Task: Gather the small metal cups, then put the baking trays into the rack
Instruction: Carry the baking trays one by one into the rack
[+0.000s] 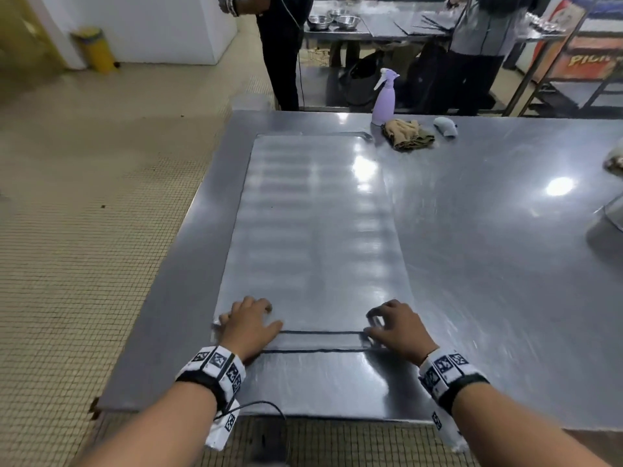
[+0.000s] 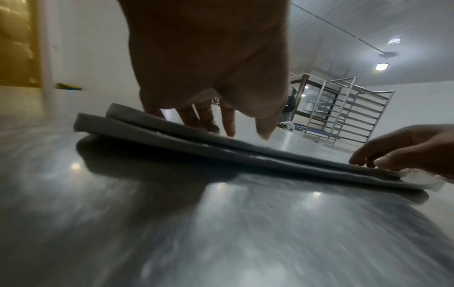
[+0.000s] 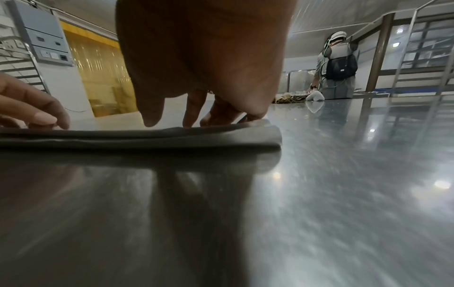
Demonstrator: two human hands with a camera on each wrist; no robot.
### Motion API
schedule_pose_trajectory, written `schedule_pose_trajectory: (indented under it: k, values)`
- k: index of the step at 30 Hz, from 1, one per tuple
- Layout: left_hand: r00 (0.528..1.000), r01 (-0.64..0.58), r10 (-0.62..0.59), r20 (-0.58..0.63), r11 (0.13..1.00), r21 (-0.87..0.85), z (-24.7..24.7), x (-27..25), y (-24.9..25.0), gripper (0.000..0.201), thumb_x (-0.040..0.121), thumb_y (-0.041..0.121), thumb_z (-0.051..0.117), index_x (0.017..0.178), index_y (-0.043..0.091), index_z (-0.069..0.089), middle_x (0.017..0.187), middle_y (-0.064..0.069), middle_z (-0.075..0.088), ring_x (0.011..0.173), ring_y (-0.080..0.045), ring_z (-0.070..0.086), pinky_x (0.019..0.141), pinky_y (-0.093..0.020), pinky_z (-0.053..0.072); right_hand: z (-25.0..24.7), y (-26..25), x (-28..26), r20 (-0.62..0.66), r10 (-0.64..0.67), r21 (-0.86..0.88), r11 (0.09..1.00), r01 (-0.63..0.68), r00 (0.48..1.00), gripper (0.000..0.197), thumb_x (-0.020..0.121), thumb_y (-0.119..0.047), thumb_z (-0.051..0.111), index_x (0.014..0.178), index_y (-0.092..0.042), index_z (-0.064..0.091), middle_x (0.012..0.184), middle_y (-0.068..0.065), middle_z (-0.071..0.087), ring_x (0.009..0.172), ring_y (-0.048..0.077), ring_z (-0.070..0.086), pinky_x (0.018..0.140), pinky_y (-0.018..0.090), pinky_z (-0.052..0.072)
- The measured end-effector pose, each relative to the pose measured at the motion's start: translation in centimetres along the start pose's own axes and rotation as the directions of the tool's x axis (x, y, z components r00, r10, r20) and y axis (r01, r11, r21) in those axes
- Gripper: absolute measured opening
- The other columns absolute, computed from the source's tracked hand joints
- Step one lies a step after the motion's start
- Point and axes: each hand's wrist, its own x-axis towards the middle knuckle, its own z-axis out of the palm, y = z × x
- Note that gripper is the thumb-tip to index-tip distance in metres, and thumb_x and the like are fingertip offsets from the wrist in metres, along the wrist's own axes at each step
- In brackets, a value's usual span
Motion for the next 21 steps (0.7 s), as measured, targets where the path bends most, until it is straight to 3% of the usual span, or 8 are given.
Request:
schedule_pose_trajectory:
  k: [3, 5, 7, 10, 13, 18, 21]
  values:
    - [0.999, -0.033, 0.033, -0.011, 0.998, -0.053, 1.2, -2.5, 0.4, 0.048, 0.072, 0.073, 0.059, 0.105, 0.039, 0.062, 0.109, 0.012, 0.054, 0.116, -0.015, 0.047, 0.098, -0.035, 0.033, 0.7, 0.4, -1.2, 0.005, -0.05, -0.039, 0.998, 0.05, 0.999, 0.059, 0.061, -0.078, 0.056, 0.106, -0.042, 0.071, 0.112, -0.014, 0.062, 0.109, 0.011, 0.058, 0.084, 0.028, 0.041]
    - [0.999, -0.048, 0.047, -0.022, 0.996, -0.07, 1.7, -3.7, 0.3, 0.067, 0.06, 0.081, 0.055, 0.111, 0.038, 0.064, 0.111, 0.014, 0.05, 0.114, -0.012, 0.043, 0.104, -0.035, 0.035, 1.3, 0.6, -1.9, -0.01, -0.085, -0.065, 0.994, 0.084, 0.996, 0.068, 0.055, -0.082, 0.05, 0.108, -0.045, 0.07, 0.114, -0.017, 0.063, 0.109, 0.009, 0.058, 0.088, 0.03, 0.043]
    - [0.999, -0.048, 0.045, -0.03, 0.995, -0.093, 2.1, -4.8, 0.2, 0.072, 0.055, 0.079, 0.058, 0.114, 0.038, 0.066, 0.11, 0.015, 0.047, 0.115, -0.012, 0.042, 0.106, -0.035, 0.037, 1.8, 0.9, -2.6, -0.014, -0.095, -0.061, 0.994, 0.094, 0.995, 0.064, 0.057, -0.081, 0.05, 0.108, -0.046, 0.068, 0.11, -0.02, 0.06, 0.106, 0.007, 0.055, 0.09, 0.033, 0.04]
    - [0.997, -0.047, 0.04, -0.068, 0.993, -0.104, 2.7, -5.9, 0.1, 0.053, 0.063, 0.065, 0.065, 0.108, 0.038, 0.069, 0.104, 0.015, 0.049, 0.113, -0.015, 0.047, 0.102, -0.032, 0.035, 2.3, 1.2, -3.4, -0.042, -0.098, -0.042, 0.994, 0.097, 0.994, 0.033, 0.074, -0.064, 0.064, 0.102, -0.046, 0.068, 0.103, -0.02, 0.058, 0.103, 0.009, 0.054, 0.089, 0.037, 0.036]
    - [0.99, -0.06, 0.047, -0.13, 0.993, -0.097, 3.3, -6.7, 0.4, 0.029, 0.077, 0.05, 0.075, 0.103, 0.038, 0.072, 0.1, 0.016, 0.051, 0.111, -0.015, 0.05, 0.098, -0.031, 0.032, 2.8, 1.3, -4.2, -0.097, -0.09, -0.01, 0.996, 0.089, 0.991, 0.015, 0.083, -0.05, 0.066, 0.094, -0.042, 0.07, 0.098, -0.019, 0.061, 0.101, 0.01, 0.053, 0.088, 0.036, 0.03]
    - [0.987, -0.052, 0.032, -0.155, 0.99, -0.129, 3.7, -7.2, 0.6, 0.015, 0.085, 0.043, 0.072, 0.099, 0.038, 0.072, 0.099, 0.017, 0.055, 0.109, -0.013, 0.05, 0.095, -0.031, 0.031, 2.8, 0.9, -4.9, -0.125, -0.124, -0.109, 0.988, 0.111, 0.984, 0.015, 0.084, -0.047, 0.061, 0.092, -0.038, 0.071, 0.095, -0.016, 0.062, 0.1, 0.012, 0.054, 0.082, 0.033, 0.025]
    - [0.991, -0.047, 0.031, -0.132, 0.991, -0.123, 3.4, -7.2, 0.6, 0.013, 0.087, 0.043, 0.07, 0.1, 0.038, 0.071, 0.103, 0.015, 0.057, 0.111, -0.013, 0.05, 0.098, -0.033, 0.032, 2.5, 0.5, -5.1, -0.108, -0.099, -0.082, 0.992, 0.091, 0.989, 0.025, 0.081, -0.059, 0.063, 0.089, -0.037, 0.072, 0.095, -0.015, 0.061, 0.096, 0.011, 0.052, 0.079, 0.033, 0.03]
